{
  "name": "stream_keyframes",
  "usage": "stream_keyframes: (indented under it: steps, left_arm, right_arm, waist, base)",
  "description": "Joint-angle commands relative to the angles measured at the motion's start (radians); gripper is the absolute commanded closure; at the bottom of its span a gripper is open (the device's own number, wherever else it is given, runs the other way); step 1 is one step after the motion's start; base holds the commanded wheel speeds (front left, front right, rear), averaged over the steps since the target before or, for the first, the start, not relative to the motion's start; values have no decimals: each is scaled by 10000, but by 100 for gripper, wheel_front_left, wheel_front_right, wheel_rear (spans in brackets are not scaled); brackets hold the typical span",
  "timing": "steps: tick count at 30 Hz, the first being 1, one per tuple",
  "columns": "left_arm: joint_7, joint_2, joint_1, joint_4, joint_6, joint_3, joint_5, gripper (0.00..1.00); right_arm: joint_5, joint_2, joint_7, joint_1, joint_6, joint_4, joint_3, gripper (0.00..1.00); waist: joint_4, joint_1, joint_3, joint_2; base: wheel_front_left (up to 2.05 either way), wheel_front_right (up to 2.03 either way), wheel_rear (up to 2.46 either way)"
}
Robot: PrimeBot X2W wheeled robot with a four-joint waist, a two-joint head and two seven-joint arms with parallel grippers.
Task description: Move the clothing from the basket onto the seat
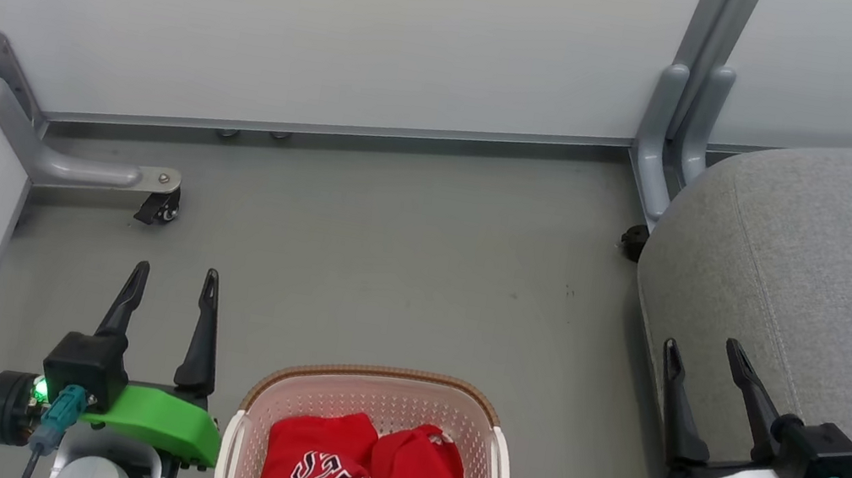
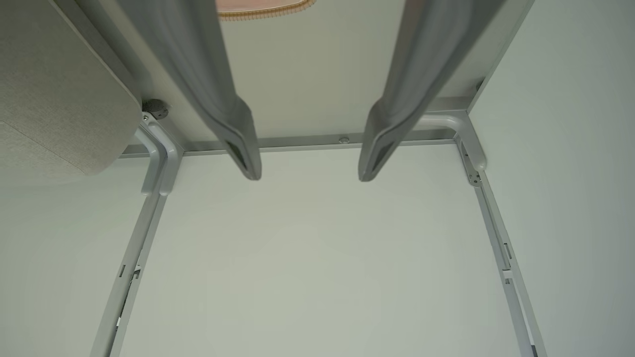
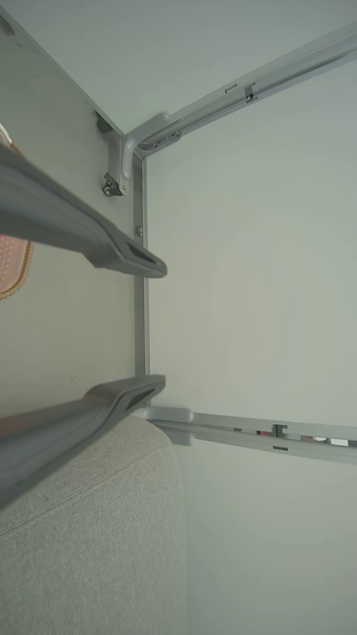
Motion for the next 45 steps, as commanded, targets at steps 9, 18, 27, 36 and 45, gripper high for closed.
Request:
stream_keyframes:
  steps: [9,18,27,36,45]
  left_arm:
    - [-11,11,-543,425,-185,-454,172,0]
    - [-9,17,-1260,1190,-421,-986,321,0]
    - [-10,24,-2142,2046,-605,-1338,589,0]
    - [-10,289,-3066,2986,-710,-1333,803,0]
    - [-10,664,-3925,4031,-778,-1410,1036,0]
  right_arm:
    - [-42,-51,-49,-376,1,-194,31,0]
    - [11,-50,-49,-828,-1,-464,137,0]
    - [51,-44,-49,-1457,-1,-865,312,0]
    - [197,-39,-48,-2010,-3,-1428,455,0]
    - [352,-38,-48,-2331,-3,-2102,459,0]
  waist:
    - [-576,0,600,100]
    - [-1215,0,1519,100]
    - [-1951,0,2753,100]
    - [-2801,0,4104,100]
    - [-3527,0,5506,100]
  base:
    - [0,0,0]
    - [0,0,0]
    - [0,0,0]
    - [0,0,0]
    - [0,0,0]
